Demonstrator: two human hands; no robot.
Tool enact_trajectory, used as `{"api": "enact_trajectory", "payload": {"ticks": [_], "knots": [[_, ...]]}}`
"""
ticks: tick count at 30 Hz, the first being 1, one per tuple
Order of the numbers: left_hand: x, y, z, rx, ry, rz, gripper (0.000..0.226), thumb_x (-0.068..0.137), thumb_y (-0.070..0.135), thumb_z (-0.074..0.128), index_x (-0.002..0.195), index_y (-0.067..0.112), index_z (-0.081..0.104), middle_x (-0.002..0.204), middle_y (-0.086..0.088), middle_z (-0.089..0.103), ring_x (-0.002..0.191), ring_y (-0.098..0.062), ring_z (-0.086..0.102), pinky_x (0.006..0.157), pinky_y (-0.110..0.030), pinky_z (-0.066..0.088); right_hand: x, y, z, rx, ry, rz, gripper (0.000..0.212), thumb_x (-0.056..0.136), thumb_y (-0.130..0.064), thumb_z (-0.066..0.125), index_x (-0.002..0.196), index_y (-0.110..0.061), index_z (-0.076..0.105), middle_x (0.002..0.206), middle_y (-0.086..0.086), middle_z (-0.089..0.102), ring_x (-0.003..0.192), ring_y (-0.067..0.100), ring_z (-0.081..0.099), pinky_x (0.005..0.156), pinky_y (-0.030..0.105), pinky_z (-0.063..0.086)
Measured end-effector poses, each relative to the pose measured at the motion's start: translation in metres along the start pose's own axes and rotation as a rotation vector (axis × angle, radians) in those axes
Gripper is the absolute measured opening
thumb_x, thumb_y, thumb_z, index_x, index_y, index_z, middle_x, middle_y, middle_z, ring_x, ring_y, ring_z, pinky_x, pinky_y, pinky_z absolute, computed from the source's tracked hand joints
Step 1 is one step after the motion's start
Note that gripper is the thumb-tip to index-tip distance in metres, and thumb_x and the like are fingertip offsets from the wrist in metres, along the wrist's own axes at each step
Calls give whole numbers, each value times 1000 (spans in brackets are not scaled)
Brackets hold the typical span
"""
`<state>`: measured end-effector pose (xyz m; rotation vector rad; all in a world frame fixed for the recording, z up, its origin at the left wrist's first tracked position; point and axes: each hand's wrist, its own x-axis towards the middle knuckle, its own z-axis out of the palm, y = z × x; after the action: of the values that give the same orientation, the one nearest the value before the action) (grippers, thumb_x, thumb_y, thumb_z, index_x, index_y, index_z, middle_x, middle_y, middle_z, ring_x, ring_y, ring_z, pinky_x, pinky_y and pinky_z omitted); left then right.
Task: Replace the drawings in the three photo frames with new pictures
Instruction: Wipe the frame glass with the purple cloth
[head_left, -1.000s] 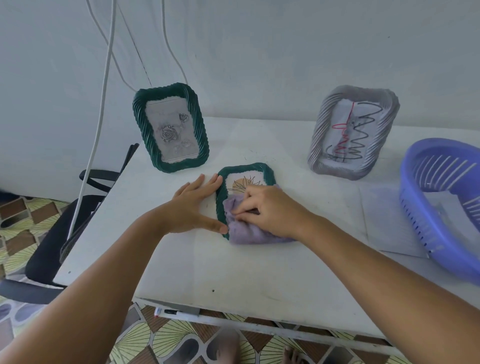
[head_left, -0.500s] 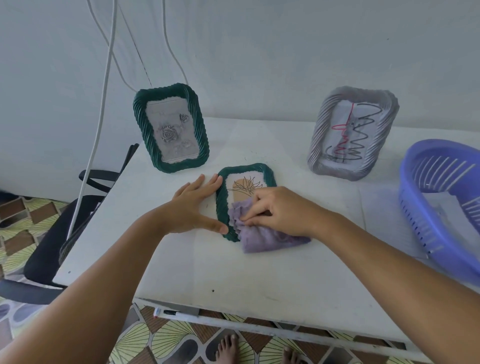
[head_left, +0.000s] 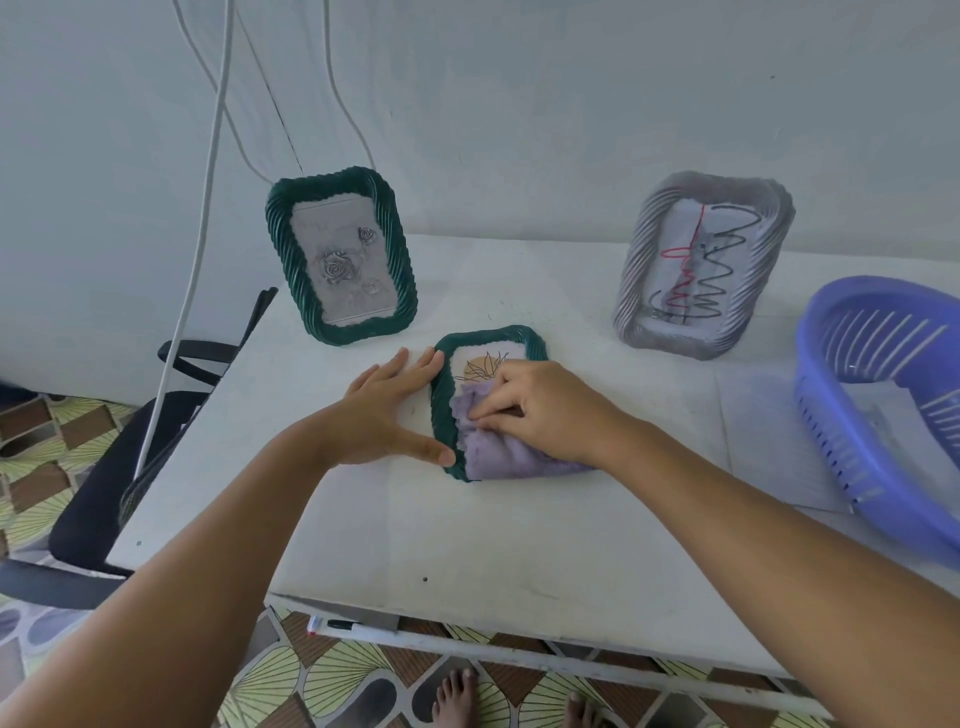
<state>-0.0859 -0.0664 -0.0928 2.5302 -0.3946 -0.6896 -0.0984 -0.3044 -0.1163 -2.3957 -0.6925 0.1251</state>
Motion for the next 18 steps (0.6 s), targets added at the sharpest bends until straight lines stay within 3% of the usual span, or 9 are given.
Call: {"api": "enact_trajectory", "payload": {"ticks": [2,7,11,13,18], "knots": [[0,2,0,-9,9,10,123,69,53,86,158,48,1,144,36,-4,152,-5,-13,121,-31,-5,1,-7,7,1,-16,-4,13,94,-35,70,98,-32,81,92,-10,59,87,5,54,84,44,47],[0,2,-1,-8,2,1,124,68,54,86,158,48,1,146,33,-2,153,-7,-12,122,-33,-4,-13,2,-16,23,-143,-3,13,92,-38,73,101,-34,81,89,-6,60,83,10,57,78,38,49],[1,0,0,-13,-1,-15,125,66,57,86,157,51,1,161,26,-5,154,-10,-12,123,-37,-1,-7,11,-11,-95,85,65,17,97,-36,65,104,-33,81,91,-6,58,85,13,56,80,39,50],[0,1,0,-11,6,-10,124,67,55,86,157,50,1,163,23,-4,154,-9,-11,122,-35,-2,-5,7,-2,-101,117,55,17,97,-33,65,103,-30,81,93,-7,58,86,11,56,82,39,50],[-2,4,-1,-5,-2,2,123,69,53,85,158,47,0,147,33,-4,153,-8,-11,122,-33,-4,-24,5,-15,-41,-75,-22,15,93,-39,71,102,-34,81,92,-10,63,89,6,57,83,35,49]]}}
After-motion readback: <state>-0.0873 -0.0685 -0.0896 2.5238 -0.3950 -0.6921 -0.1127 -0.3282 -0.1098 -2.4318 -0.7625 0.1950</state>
